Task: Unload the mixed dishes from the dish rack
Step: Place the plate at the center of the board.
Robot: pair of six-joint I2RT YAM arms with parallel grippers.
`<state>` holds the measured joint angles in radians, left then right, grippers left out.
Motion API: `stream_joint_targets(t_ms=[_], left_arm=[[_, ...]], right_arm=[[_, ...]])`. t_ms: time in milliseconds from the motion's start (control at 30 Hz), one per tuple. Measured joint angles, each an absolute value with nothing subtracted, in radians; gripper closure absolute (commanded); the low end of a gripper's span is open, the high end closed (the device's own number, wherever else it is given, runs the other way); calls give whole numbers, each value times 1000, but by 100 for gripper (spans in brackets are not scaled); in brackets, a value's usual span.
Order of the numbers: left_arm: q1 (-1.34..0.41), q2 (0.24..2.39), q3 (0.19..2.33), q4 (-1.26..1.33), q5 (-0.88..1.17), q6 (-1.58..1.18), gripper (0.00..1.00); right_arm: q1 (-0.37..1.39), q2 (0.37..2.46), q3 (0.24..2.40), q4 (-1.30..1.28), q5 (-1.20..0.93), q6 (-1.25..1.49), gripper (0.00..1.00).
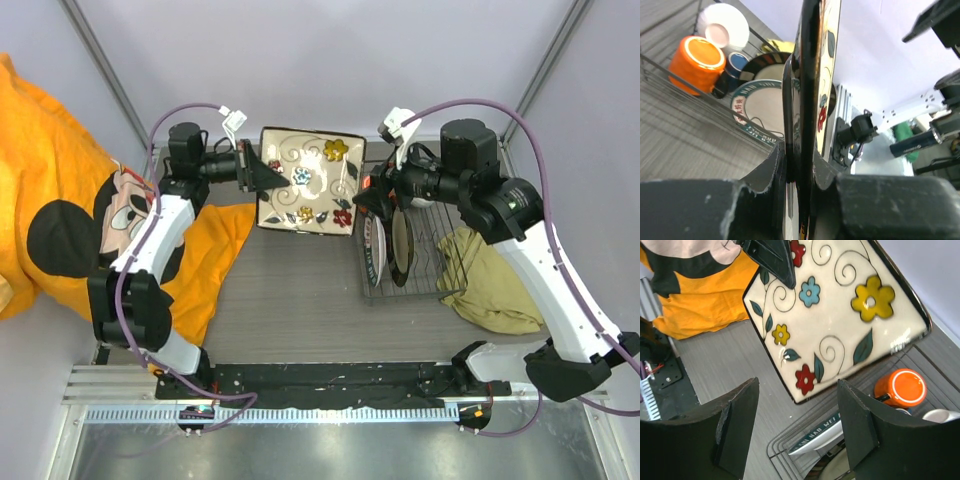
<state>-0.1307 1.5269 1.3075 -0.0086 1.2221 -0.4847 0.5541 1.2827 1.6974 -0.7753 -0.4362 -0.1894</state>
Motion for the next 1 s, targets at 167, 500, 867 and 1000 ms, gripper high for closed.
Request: stream_joint_targets(t_ms=[167,500,867,1000], left_arm=[[-64,1629,1308,154,1264,-622,100],[51,1948,1364,510,1295,-968,100],[65,2140,1474,639,1289,-1116,100],[65,2171,1509,568,1277,-1064,100]], right_arm=[[554,1252,1685,-762,-376,-190,32],[547,1235,1655,-748,-304,-191,32],[541,1233,1633,-743,-281,-205,33],[539,1225,1618,-736,-278,-207,33]])
